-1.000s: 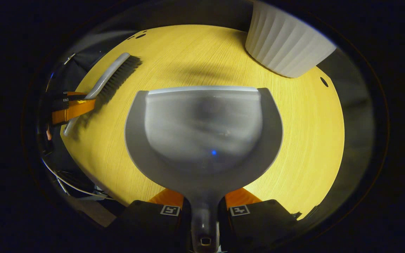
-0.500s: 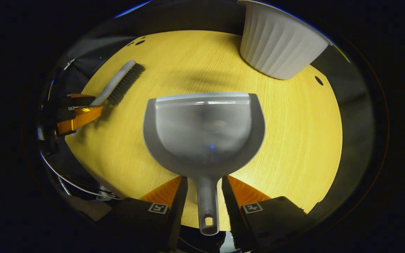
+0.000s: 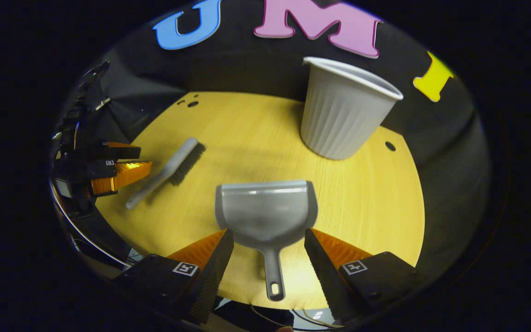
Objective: Pick up the small broom and dustpan from the desktop, sweep the trash into the dustpan with the broom, and then empty the trash into the garbage bin.
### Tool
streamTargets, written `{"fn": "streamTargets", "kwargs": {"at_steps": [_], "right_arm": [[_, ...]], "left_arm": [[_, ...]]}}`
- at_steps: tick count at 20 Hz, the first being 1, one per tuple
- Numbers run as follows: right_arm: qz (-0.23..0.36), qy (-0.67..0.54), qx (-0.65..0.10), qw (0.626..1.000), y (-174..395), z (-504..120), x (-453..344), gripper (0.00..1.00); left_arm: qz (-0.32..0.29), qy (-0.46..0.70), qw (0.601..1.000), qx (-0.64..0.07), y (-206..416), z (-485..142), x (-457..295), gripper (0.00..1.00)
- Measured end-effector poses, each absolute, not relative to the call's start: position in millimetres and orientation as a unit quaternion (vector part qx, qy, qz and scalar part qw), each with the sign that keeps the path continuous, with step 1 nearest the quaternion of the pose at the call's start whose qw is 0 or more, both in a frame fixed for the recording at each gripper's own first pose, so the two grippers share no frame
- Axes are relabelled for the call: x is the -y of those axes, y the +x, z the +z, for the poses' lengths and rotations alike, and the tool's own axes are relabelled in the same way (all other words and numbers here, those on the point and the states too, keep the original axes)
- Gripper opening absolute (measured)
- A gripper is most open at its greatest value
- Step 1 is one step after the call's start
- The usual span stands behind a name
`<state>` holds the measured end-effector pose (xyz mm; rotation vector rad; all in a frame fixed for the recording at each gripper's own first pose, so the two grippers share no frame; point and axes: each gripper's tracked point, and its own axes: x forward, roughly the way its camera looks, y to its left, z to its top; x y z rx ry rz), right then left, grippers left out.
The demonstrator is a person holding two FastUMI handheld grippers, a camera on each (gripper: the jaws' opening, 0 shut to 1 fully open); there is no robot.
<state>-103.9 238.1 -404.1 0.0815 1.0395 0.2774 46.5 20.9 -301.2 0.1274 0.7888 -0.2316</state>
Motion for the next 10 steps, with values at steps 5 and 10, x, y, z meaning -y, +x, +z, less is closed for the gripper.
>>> {"fn": "streamTargets", "kwargs": {"at_steps": [5, 10], "right_arm": [[0.097, 0.058, -0.370, 0.922, -67, -340, -228, 0.98], [0.045, 0.050, -0.249, 0.966, -40, -266, -194, 0.98]], "left_arm": [[-0.118, 0.062, 0.965, -0.226, 75, -205, -5, 0.78], [-0.127, 0.065, 0.983, -0.114, 78, -128, 18, 0.78]]}}
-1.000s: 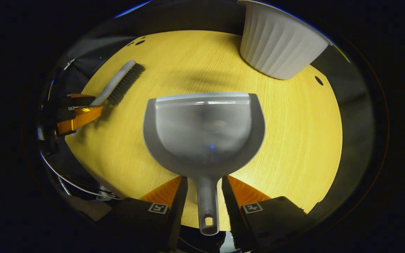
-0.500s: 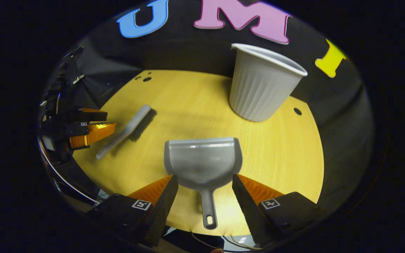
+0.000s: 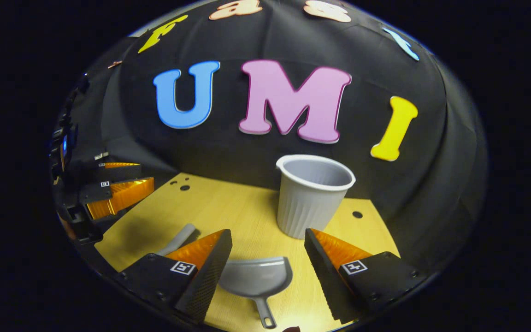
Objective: Pick up the small broom and dustpan from the desktop, sweep the trash into the dustpan with the broom, and then empty the trash into the garbage bin.
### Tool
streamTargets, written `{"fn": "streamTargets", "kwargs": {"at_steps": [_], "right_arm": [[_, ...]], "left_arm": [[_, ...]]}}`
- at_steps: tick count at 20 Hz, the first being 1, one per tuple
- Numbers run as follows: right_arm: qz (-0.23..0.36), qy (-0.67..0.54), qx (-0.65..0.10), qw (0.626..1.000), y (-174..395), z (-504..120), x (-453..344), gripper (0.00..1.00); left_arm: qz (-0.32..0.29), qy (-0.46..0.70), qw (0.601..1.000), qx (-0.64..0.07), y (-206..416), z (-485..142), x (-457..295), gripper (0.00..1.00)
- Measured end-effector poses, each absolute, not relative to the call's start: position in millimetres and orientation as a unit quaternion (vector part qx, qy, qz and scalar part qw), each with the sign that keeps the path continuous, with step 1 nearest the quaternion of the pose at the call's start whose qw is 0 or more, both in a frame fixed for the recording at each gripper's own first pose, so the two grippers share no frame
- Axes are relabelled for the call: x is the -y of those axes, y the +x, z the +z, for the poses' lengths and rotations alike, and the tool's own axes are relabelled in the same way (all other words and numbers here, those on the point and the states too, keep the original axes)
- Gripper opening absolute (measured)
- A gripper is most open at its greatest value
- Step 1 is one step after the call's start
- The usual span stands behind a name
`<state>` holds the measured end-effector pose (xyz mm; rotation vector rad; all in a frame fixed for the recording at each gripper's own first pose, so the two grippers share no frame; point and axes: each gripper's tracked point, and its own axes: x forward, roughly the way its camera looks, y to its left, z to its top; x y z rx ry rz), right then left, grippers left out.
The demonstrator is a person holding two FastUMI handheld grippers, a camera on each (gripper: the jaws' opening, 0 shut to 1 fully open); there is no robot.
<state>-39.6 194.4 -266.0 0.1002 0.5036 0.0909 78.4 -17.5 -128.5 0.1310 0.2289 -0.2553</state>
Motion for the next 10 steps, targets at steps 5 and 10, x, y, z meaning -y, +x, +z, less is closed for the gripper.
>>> {"fn": "streamTargets", "kwargs": {"at_steps": [5, 10], "right_arm": [[0.022, 0.016, -0.154, 0.988, -30, -201, -176, 0.98], [0.039, 0.016, -0.124, 0.991, -25, -174, -156, 0.98]], "left_arm": [[-0.150, 0.015, 0.986, -0.071, 69, -83, 53, 0.81], [-0.137, 0.007, 0.988, -0.064, 66, -68, 75, 0.81]]}}
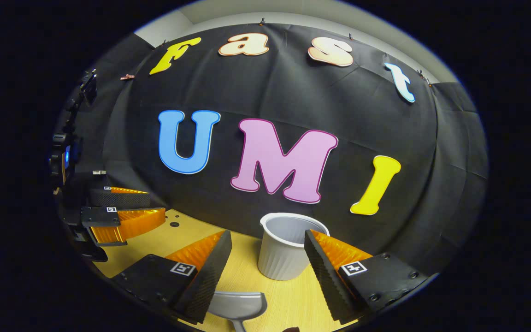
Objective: Pick up the small broom and dustpan from the desktop, sweep the trash into the dustpan with the broom, and then empty the trash into the garbage bin.
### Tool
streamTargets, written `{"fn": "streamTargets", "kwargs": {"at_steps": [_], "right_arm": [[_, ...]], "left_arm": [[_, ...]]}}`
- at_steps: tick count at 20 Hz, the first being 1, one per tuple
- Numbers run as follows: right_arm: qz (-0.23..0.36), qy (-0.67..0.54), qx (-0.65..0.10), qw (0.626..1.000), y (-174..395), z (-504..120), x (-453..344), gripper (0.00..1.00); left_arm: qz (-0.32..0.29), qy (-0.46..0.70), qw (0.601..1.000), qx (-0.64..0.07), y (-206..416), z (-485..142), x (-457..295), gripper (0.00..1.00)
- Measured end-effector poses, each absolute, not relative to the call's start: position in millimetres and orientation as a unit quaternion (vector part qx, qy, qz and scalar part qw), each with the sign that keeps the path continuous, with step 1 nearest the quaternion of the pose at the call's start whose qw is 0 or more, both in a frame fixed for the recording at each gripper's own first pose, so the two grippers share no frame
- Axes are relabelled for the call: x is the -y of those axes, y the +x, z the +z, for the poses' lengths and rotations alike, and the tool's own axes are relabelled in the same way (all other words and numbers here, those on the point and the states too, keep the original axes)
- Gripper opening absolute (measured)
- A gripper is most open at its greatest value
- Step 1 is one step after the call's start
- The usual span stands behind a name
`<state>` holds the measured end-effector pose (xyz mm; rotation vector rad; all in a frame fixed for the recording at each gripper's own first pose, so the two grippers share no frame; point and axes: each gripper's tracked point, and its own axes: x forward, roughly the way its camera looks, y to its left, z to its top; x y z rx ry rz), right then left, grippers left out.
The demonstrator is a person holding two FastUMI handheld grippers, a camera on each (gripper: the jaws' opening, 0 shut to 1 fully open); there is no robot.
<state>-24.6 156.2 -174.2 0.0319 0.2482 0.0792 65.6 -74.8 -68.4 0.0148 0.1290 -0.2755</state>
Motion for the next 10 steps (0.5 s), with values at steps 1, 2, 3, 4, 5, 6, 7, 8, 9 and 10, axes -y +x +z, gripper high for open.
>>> {"fn": "streamTargets", "kwargs": {"at_steps": [1, 2, 3, 4, 5, 6, 7, 8, 9, 10], "right_arm": [[0.043, 0.022, -0.124, 0.991, -23, -175, -151, 0.98], [0.048, 0.028, -0.126, 0.990, -22, -176, -146, 0.98], [0.054, 0.033, -0.128, 0.990, -22, -177, -142, 0.98], [0.058, 0.037, -0.127, 0.989, -22, -177, -138, 0.98], [0.064, 0.040, -0.127, 0.989, -22, -178, -133, 0.98], [0.066, 0.043, -0.126, 0.989, -23, -179, -126, 0.98], [0.071, 0.046, -0.125, 0.988, -24, -179, -121, 0.98], [0.075, 0.047, -0.122, 0.989, -24, -179, -116, 0.98], [0.078, 0.045, -0.122, 0.988, -23, -180, -110, 0.98], [0.082, 0.043, -0.122, 0.988, -23, -181, -104, 0.98]], "left_arm": [[-0.131, 0.006, 0.989, -0.063, 63, -64, 78, 0.81], [-0.126, 0.003, 0.990, -0.064, 62, -63, 82, 0.81], [-0.123, -0.003, 0.990, -0.066, 61, -61, 87, 0.83], [-0.119, -0.010, 0.990, -0.070, 59, -63, 94, 0.81], [-0.114, -0.016, 0.991, -0.073, 58, -62, 99, 0.81], [-0.110, -0.021, 0.991, -0.076, 57, -63, 104, 0.81], [-0.107, -0.024, 0.991, -0.082, 57, -63, 110, 0.81], [-0.105, -0.026, 0.991, -0.085, 56, -65, 116, 0.81], [-0.103, -0.026, 0.991, -0.087, 56, -64, 122, 0.81], [-0.097, -0.024, 0.991, -0.088, 58, -63, 127, 0.81]]}}
